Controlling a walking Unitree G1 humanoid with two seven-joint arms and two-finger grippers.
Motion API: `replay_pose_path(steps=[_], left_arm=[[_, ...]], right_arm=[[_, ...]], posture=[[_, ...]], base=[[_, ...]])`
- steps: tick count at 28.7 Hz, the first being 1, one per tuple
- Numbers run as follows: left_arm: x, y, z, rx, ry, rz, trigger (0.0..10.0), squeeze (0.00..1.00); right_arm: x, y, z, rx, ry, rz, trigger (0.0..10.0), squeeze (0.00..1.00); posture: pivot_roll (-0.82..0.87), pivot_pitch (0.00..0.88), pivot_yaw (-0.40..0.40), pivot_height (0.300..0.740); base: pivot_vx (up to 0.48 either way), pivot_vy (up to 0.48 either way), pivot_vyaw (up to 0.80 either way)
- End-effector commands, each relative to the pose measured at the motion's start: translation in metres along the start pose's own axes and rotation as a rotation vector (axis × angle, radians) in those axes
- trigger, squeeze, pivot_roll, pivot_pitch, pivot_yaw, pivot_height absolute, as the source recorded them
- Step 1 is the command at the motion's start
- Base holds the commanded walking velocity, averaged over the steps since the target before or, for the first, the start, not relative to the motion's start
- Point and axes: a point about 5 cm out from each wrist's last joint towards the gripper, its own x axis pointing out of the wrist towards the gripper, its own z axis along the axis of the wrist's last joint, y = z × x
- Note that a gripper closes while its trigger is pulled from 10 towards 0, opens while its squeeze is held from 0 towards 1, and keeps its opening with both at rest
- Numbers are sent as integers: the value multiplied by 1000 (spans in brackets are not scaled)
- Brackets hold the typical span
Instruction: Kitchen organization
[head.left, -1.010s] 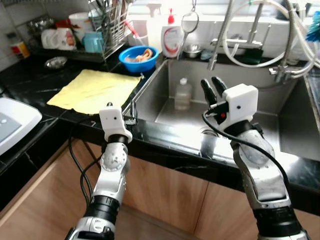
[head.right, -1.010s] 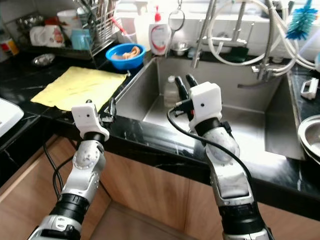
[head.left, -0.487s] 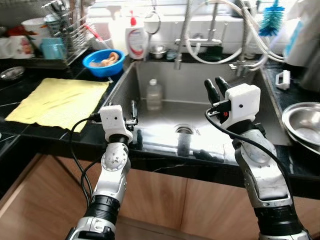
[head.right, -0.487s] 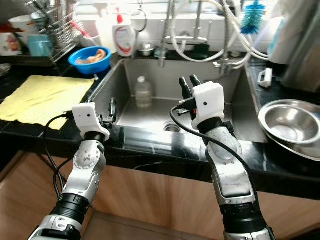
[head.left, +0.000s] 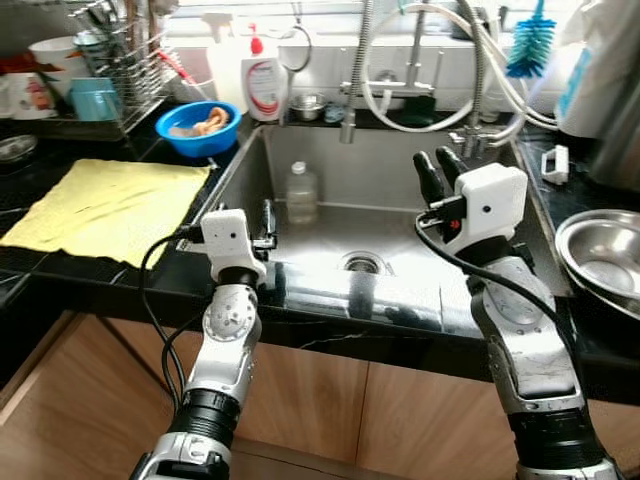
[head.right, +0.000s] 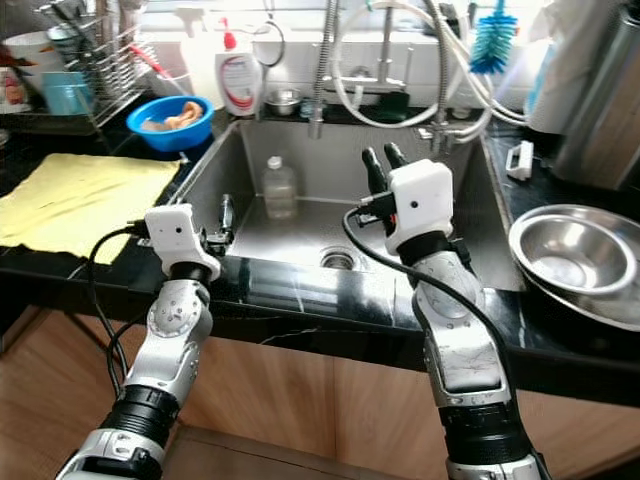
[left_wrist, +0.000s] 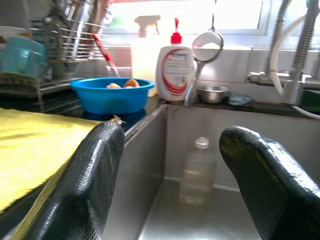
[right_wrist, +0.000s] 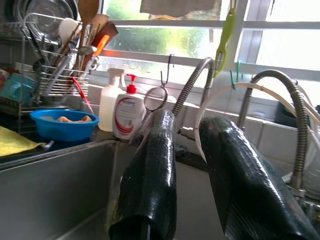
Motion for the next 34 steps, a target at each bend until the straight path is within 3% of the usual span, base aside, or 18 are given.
replay_pose_path(steps=[1,14,20,34], left_arm=[[0,1,2,14,-15,1,10000,0],[0,1,2,14,-16,1,10000,0],[0,3,1,18,-8,7,10000,0],[2,3,2,14,-10,10,10000,0]], right_arm=[[4,-3,2,19,-6,-1,10000,0],[4,-3,2,21,-8,-2,10000,0],[6,-4,1,5,0,-34,10000,0],[7,-8,0,1,10,-61,10000,0]], posture=[[-271,0,77,740],[-271,0,77,740],[-266,0,76,740],[-271,0,79,740]], base=[[0,0,-800],[0,0,-800],[0,0,0],[0,-272,-183]])
